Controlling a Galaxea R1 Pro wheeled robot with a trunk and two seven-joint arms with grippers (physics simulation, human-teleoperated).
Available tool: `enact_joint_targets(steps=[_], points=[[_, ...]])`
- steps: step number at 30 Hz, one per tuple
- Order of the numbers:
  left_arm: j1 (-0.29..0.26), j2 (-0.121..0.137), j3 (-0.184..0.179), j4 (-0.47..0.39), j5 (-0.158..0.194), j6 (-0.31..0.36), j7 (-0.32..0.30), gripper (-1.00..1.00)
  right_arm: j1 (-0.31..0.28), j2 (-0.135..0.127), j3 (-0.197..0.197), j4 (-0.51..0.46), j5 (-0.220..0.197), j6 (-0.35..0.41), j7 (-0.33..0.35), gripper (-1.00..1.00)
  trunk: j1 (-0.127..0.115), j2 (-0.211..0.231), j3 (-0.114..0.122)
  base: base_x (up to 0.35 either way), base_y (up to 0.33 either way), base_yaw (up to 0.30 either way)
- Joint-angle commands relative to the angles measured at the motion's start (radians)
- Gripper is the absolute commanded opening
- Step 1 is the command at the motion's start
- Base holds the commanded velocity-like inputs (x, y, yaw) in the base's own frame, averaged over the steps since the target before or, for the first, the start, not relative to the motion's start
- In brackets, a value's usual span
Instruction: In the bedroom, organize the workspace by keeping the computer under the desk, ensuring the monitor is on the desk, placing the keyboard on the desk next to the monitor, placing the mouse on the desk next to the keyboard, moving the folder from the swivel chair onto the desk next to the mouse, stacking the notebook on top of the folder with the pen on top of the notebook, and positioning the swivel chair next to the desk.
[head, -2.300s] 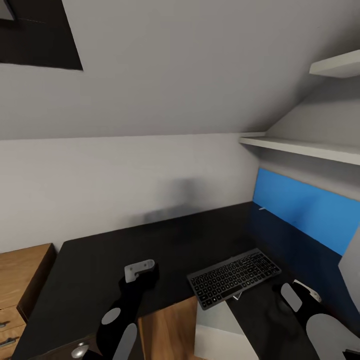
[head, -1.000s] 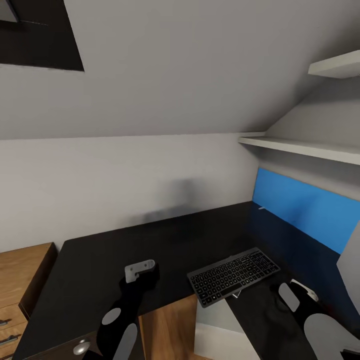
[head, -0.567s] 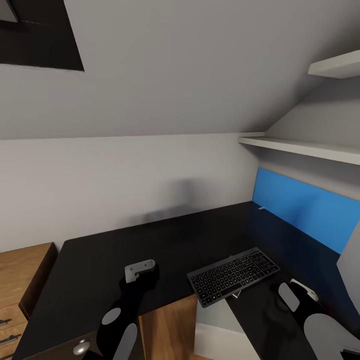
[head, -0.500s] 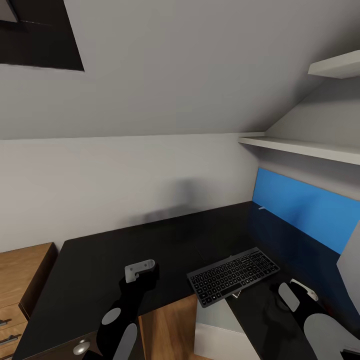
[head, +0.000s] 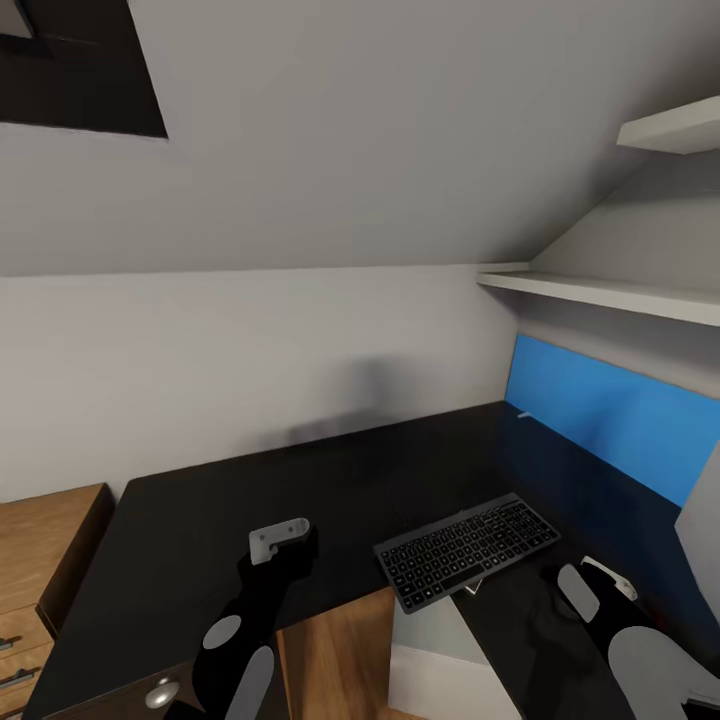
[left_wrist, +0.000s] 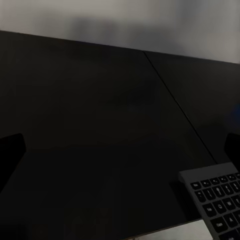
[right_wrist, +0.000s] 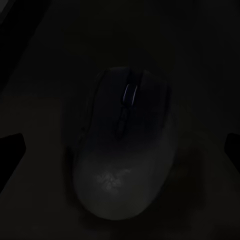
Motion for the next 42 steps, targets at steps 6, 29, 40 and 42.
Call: enact_joint_targets(steps=[6,29,40,42], points=[[-0.001,0.000,-0.001,-0.001,0.010,0.003,0.009,1.00,0.000,0.000,0.000,-0.002,-0.008,0.003,-0.005,1.00,0.012,-0.022,-0.011,0.000,0.000,0.000],[-0.001,0.000,-0.004,-0.001,0.009,0.003,0.009,1.00,0.000,0.000,0.000,-0.002,-0.008,0.005,-0.007,1.00,0.054,-0.099,-0.045,0.000,0.000,0.000],[-0.001,0.000,-0.004,-0.001,0.010,0.003,0.009,1.00,0.000,0.000,0.000,-0.001,-0.008,0.005,-0.008,1.00,0.062,-0.113,-0.052,0.000,0.000,0.000],[-0.001,0.000,-0.004,-0.001,0.009,0.003,0.009,1.00,0.000,0.000,0.000,-0.001,-0.008,0.005,-0.008,1.00,0.065,-0.120,-0.055,0.000,0.000,0.000]])
